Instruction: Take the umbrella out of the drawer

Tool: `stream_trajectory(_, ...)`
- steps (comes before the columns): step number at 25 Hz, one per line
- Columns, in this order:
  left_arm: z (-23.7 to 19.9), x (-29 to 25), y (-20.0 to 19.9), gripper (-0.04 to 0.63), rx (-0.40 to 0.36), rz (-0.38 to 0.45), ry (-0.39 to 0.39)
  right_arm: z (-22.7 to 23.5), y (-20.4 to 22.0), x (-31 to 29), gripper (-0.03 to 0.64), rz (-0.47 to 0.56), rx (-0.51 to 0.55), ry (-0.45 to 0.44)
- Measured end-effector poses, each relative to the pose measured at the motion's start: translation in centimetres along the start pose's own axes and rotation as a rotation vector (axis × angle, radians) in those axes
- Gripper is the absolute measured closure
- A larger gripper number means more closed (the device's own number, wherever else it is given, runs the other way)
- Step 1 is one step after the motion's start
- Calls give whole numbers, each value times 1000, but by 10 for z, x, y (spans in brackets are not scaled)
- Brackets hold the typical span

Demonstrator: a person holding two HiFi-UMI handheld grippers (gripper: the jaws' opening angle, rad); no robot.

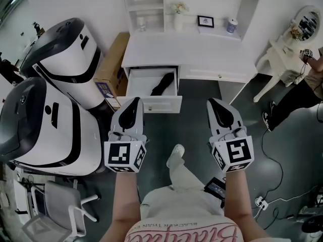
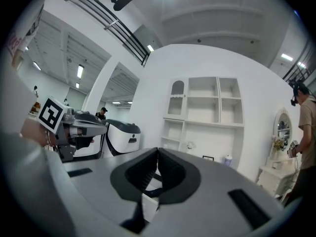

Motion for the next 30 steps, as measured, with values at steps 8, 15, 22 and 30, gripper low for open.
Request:
stream_trajectory(8, -28, -70, 7, 586, 0, -23, -8, 33, 22, -63, 607, -13, -25, 5)
stream_trajectory(15, -55, -139, 11, 586, 8, -51, 2, 66, 42, -129, 607, -26, -43, 5)
stream_trajectory(22, -89, -208, 17, 586, 19, -80, -15, 95, 60, -192, 607, -47, -64, 9)
stream_trajectory(30, -108, -262, 31, 524, 39, -130, -9, 122, 78, -234, 607, -67, -71, 14)
Point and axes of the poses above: the fingertips, and each gripper's own axes: x backward along the fingers, z to its right, y out of its underside, the point moved 10 cm from there along x, backward along the fingers, and after that the axes turned 14 degrees about x, right-handed, at the moved point
